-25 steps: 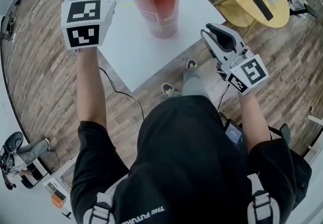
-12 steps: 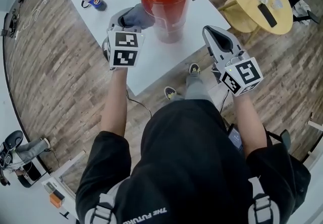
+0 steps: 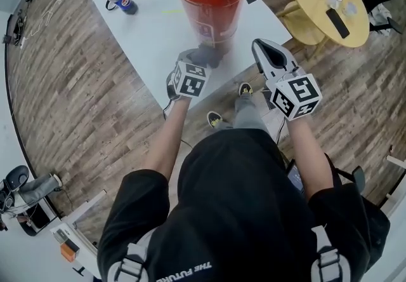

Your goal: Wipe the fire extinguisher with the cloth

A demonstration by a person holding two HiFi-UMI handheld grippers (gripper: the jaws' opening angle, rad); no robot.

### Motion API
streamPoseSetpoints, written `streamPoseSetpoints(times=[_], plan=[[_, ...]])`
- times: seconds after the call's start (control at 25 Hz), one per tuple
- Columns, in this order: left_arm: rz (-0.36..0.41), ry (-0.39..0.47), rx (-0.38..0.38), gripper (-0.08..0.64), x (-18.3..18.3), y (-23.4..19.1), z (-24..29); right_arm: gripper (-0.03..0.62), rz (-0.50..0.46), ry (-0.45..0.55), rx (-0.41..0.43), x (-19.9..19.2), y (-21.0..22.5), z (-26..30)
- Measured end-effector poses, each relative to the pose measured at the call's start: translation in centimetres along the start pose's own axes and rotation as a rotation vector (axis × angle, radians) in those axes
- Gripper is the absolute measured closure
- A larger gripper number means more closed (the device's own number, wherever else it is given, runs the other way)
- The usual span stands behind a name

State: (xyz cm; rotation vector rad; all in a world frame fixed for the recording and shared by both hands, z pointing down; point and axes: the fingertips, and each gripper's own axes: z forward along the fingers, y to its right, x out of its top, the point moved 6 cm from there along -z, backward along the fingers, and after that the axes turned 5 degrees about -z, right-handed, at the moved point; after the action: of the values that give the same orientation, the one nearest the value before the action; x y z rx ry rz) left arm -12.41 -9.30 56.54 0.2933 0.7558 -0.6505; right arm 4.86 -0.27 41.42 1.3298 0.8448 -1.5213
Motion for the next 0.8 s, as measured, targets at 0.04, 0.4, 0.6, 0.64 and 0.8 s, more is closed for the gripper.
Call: streamPoseSetpoints(times=[0.04, 0.4, 0.6, 0.64, 0.8], plan=[[-0.002, 0.003, -0.025, 0.514, 0.0, 1.1, 0.0, 0.571, 0.004, -0.001, -0.002, -0.2, 0.1, 0.0], [-0.166, 0.244, -0.227, 0.514, 9.5, 3.5, -8.8, 0.571, -0.024, 0.01, -0.001, 0.4, 0.1, -1.2], [-0.09, 0.342, -0.215, 0.514, 14.1, 0.6, -14.8, 0.571, -0.034, 0.04, 0.015, 1.1, -0.6, -1.9], [-0.08, 0.372, -0.179, 0.514, 14.7, -0.3, -15.8, 0.571, -0.035, 0.045, 0.023, 1.3, -0.9, -1.9], [-0.062, 0.515, 0.078, 0.514, 18.6, -6.4, -19.1, 0.571, -0.044, 0.062, 0.041, 1.7, -1.5, -1.8]])
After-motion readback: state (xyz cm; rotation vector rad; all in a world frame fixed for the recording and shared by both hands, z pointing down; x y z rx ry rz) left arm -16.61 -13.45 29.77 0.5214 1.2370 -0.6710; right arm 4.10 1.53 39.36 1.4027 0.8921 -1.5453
